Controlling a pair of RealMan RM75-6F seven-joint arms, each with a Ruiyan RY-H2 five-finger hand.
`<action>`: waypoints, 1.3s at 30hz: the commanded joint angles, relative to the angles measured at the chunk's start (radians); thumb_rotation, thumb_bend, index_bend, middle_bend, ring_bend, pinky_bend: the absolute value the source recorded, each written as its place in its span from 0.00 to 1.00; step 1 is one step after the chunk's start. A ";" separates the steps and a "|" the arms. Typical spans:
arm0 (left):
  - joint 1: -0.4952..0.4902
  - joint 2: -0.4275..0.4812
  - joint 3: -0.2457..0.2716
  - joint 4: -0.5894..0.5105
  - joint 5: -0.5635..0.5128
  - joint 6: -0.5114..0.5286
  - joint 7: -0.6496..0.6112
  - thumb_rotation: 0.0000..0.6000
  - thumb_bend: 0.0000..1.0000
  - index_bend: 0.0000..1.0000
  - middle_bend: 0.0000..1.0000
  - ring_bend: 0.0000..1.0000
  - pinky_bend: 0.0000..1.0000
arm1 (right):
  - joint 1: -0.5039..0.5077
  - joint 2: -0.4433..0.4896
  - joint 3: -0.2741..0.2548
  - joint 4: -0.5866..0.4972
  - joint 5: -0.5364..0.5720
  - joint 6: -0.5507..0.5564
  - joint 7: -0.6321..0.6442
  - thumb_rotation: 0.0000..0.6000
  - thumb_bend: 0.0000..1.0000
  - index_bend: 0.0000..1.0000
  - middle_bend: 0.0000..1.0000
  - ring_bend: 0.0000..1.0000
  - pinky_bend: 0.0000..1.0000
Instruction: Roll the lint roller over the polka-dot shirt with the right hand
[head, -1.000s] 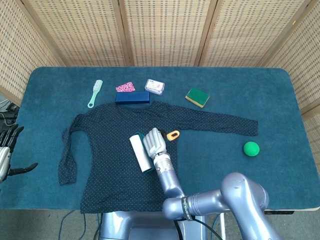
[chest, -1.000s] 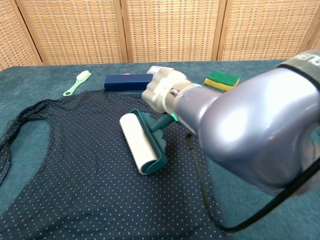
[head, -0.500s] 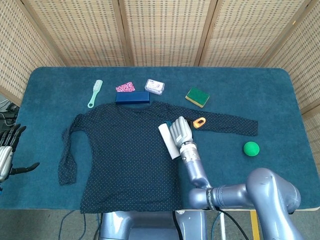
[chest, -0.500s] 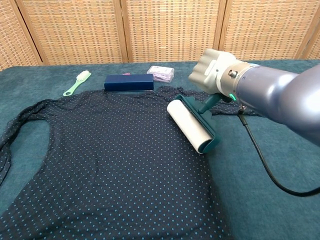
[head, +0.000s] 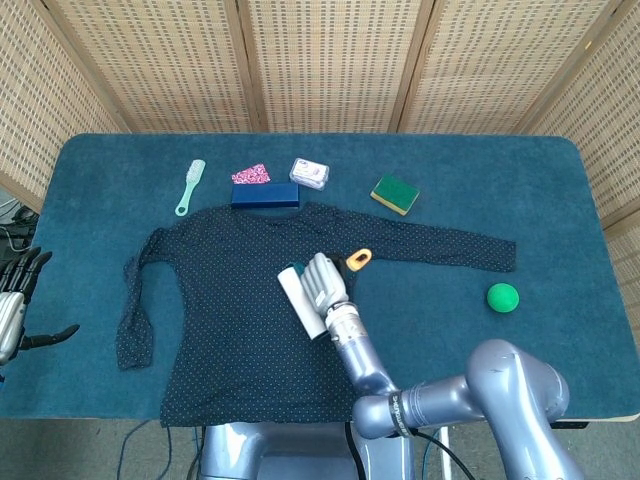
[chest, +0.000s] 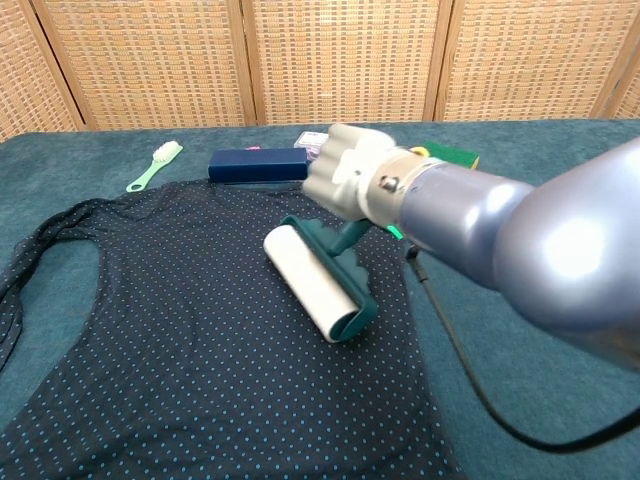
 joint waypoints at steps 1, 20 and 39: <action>0.000 0.000 0.000 0.001 -0.001 0.000 -0.001 1.00 0.00 0.00 0.00 0.00 0.00 | 0.017 -0.021 0.008 -0.004 -0.011 -0.002 -0.018 1.00 0.76 0.73 1.00 1.00 1.00; -0.003 -0.003 -0.001 0.009 -0.011 -0.008 -0.002 1.00 0.00 0.00 0.00 0.00 0.00 | 0.038 -0.073 -0.039 0.033 -0.068 -0.012 -0.056 1.00 0.76 0.73 1.00 1.00 1.00; -0.008 -0.013 0.007 -0.008 -0.005 -0.012 0.046 1.00 0.00 0.00 0.00 0.00 0.00 | -0.098 0.023 -0.116 0.183 -0.058 -0.034 -0.011 1.00 0.76 0.73 1.00 1.00 1.00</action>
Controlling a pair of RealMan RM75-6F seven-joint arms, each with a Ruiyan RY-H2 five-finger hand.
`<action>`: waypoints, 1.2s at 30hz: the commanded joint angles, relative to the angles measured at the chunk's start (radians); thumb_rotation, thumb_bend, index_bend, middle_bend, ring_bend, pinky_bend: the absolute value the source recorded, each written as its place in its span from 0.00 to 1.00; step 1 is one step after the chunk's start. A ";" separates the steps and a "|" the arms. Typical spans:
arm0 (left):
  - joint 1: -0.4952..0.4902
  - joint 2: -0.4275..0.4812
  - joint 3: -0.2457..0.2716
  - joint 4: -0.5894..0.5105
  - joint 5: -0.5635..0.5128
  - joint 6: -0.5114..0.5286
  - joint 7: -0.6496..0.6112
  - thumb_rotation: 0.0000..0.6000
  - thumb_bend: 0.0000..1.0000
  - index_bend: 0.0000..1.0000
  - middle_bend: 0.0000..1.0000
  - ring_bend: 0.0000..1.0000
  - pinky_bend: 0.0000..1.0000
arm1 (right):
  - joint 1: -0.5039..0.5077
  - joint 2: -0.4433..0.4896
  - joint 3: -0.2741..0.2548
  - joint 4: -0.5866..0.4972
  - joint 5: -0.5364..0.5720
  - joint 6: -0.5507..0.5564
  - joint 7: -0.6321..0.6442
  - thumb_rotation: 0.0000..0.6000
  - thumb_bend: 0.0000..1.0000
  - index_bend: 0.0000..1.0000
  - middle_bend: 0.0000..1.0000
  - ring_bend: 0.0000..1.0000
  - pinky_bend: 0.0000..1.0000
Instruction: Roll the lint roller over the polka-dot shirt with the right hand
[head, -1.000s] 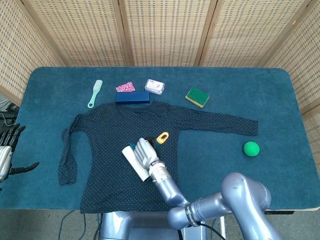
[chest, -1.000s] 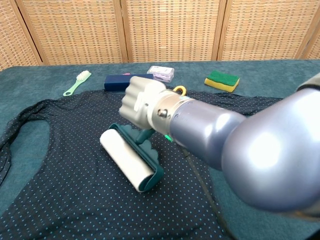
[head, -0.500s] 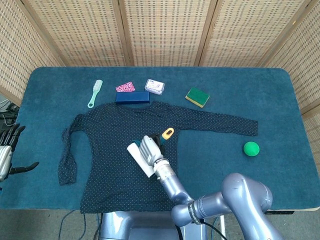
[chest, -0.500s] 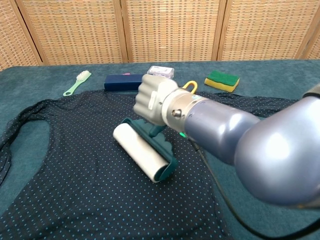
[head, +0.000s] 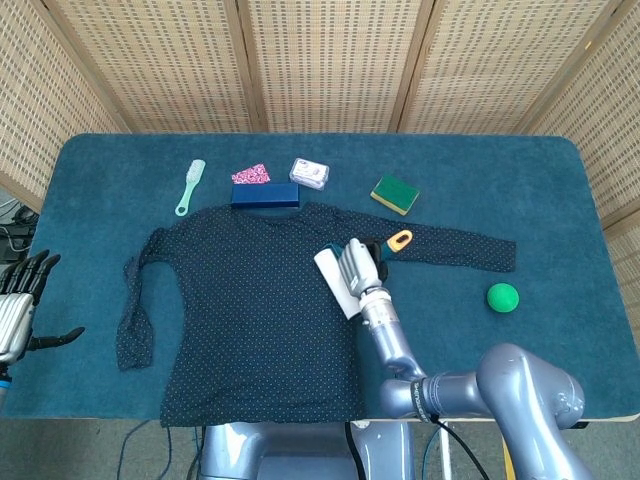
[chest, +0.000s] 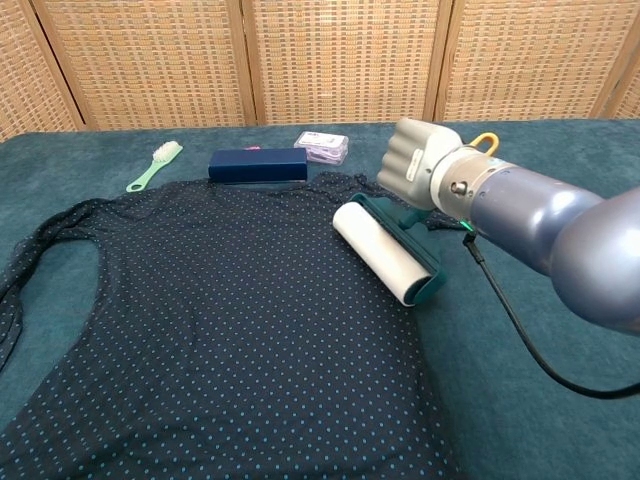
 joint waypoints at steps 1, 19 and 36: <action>0.000 0.000 0.000 0.000 0.000 0.000 -0.001 1.00 0.00 0.00 0.00 0.00 0.00 | -0.007 -0.003 0.007 0.004 -0.007 -0.002 0.005 1.00 0.76 0.72 1.00 1.00 1.00; 0.006 0.015 0.007 0.001 0.029 0.015 -0.048 1.00 0.00 0.00 0.00 0.00 0.00 | -0.118 0.094 0.044 -0.112 -0.087 0.094 0.160 1.00 0.02 0.00 1.00 1.00 1.00; 0.053 -0.043 0.044 0.049 0.210 0.189 -0.078 1.00 0.00 0.00 0.00 0.00 0.00 | -0.654 0.560 -0.085 -0.391 -0.656 0.308 1.227 1.00 0.00 0.00 0.00 0.00 0.01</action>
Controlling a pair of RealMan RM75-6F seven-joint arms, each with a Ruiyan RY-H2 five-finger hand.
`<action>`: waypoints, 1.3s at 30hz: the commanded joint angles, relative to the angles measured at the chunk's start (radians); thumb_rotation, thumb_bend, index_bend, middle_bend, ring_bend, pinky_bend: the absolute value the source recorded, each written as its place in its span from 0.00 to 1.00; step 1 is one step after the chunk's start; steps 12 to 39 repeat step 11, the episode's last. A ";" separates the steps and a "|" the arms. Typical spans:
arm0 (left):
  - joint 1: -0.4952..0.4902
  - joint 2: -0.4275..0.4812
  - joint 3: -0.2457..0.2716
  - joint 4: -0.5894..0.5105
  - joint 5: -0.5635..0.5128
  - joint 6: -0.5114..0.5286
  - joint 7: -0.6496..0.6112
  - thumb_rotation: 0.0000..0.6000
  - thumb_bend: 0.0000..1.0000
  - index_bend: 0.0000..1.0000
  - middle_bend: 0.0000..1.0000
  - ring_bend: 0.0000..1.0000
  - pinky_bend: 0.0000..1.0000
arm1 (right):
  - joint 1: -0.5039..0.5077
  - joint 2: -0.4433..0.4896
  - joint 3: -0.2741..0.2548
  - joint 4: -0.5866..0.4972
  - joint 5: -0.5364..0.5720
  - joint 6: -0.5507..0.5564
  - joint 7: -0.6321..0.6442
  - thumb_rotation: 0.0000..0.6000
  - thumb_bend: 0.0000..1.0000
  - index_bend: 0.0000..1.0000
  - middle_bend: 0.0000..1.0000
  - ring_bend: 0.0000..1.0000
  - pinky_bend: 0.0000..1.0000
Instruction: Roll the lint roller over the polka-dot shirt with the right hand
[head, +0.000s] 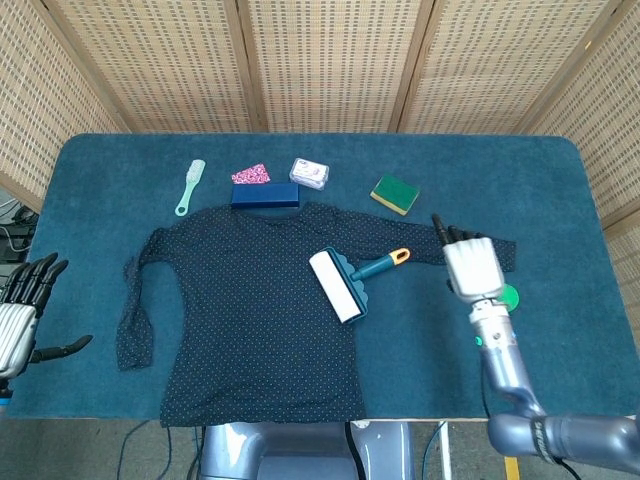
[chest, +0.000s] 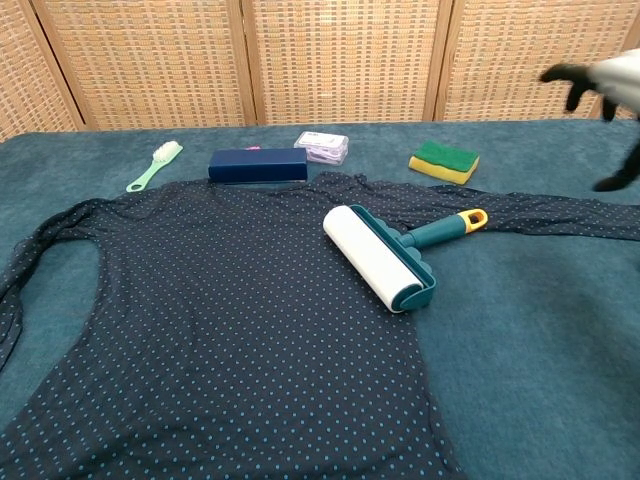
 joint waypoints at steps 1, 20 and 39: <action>0.012 -0.013 0.008 0.012 0.017 0.022 0.004 1.00 0.00 0.00 0.00 0.00 0.00 | -0.186 0.133 -0.073 -0.065 -0.185 0.089 0.215 1.00 0.00 0.00 0.00 0.00 0.00; 0.017 0.009 0.021 -0.011 0.008 0.004 -0.012 1.00 0.00 0.00 0.00 0.00 0.00 | -0.336 0.123 -0.093 0.053 -0.300 0.147 0.344 1.00 0.00 0.00 0.00 0.00 0.00; 0.017 0.009 0.021 -0.011 0.008 0.004 -0.012 1.00 0.00 0.00 0.00 0.00 0.00 | -0.336 0.123 -0.093 0.053 -0.300 0.147 0.344 1.00 0.00 0.00 0.00 0.00 0.00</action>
